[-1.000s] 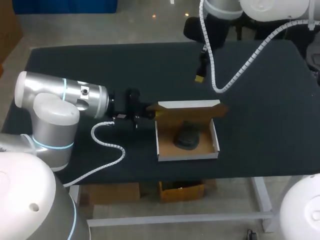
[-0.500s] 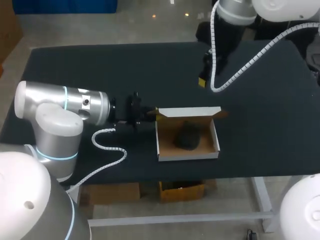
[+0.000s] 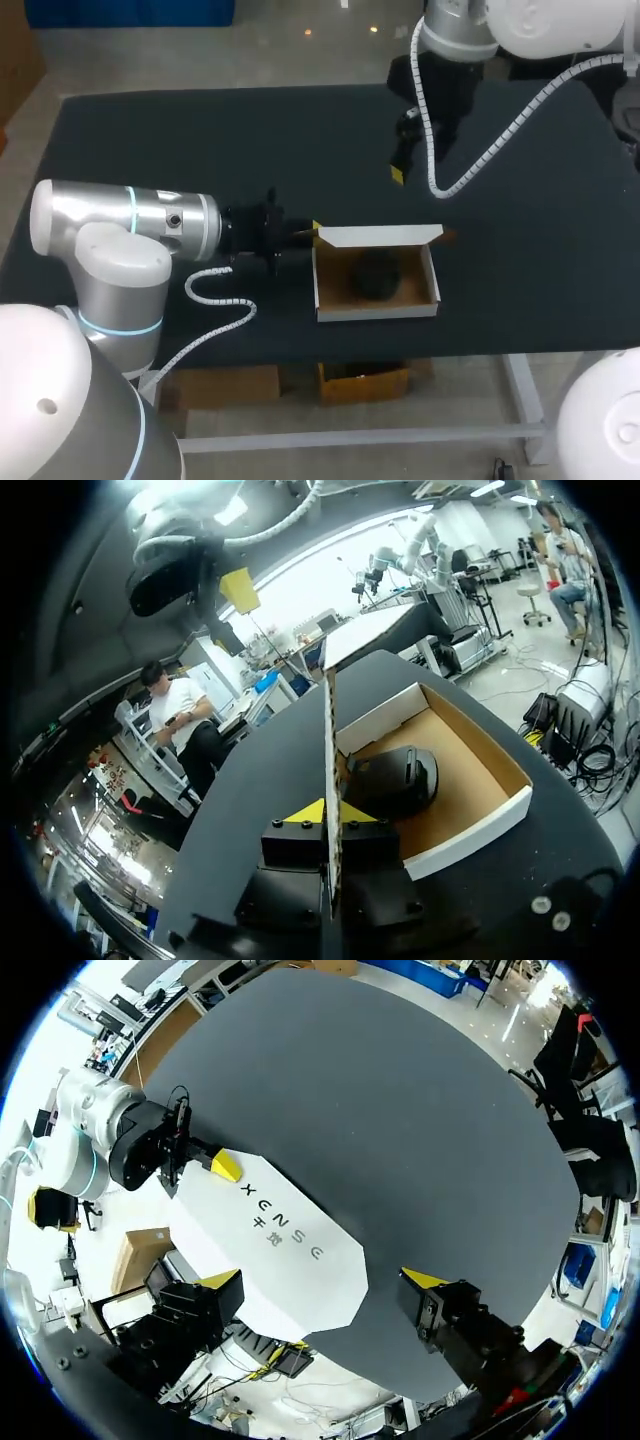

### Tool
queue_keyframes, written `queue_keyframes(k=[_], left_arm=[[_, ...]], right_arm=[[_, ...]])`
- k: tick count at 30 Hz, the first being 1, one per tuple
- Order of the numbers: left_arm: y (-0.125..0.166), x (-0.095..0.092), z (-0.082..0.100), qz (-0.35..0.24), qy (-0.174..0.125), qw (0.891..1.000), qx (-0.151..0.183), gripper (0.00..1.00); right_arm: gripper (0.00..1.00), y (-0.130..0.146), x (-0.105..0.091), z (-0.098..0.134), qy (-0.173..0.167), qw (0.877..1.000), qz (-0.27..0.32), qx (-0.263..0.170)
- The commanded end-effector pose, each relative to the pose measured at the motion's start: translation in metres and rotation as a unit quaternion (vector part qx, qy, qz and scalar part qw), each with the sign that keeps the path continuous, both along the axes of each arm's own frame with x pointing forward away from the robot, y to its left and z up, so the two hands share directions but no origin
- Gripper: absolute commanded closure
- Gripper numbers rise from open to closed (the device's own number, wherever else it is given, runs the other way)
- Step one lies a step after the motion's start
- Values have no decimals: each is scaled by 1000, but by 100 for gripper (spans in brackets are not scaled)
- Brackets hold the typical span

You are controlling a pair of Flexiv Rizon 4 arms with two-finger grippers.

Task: Assemble the packaging by folding the flat box into shape, placing the metal phone stand inside, and closing the box properly

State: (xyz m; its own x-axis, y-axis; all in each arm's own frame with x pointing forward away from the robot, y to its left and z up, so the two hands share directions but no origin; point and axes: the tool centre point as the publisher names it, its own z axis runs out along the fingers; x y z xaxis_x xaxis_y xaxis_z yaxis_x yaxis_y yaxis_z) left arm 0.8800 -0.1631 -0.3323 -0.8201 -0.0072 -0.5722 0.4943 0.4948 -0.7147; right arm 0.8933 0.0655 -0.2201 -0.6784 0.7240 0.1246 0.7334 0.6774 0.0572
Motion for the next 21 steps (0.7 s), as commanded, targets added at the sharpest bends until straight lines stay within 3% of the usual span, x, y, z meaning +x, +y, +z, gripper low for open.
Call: queue_keyframes(k=[1,11,12,13,15,16,17,19,21], left_arm=[[1,-3,-5,-2,-8,1000,-5,100],[-3,-5,-5,-13,-26,1000,-2,100],[-3,-5,-5,-12,-28,1000,-1,100],[-3,-5,-5,-7,-30,1000,-6,100],[-3,-4,-6,-5,-36,999,-13,100],[-2,-3,-6,-4,-38,999,-15,100],[-1,-3,-7,-4,-38,999,-18,100],[-1,-3,-7,-4,-43,999,-18,100],[-1,-5,-8,-6,-49,999,-17,100]], right_arm=[[0,1,-4,-1,-8,1000,-2,-3],[0,1,-4,-1,-8,1000,-2,-3],[0,1,-3,0,6,1000,-9,12],[0,1,1,0,29,999,-44,0],[0,1,0,0,36,998,-54,21],[0,-1,-1,-1,61,994,-95,12],[0,-2,-3,-1,56,994,-96,19],[0,-2,-7,-4,96,987,-132,11],[0,-4,-12,-5,109,984,-138,29]])
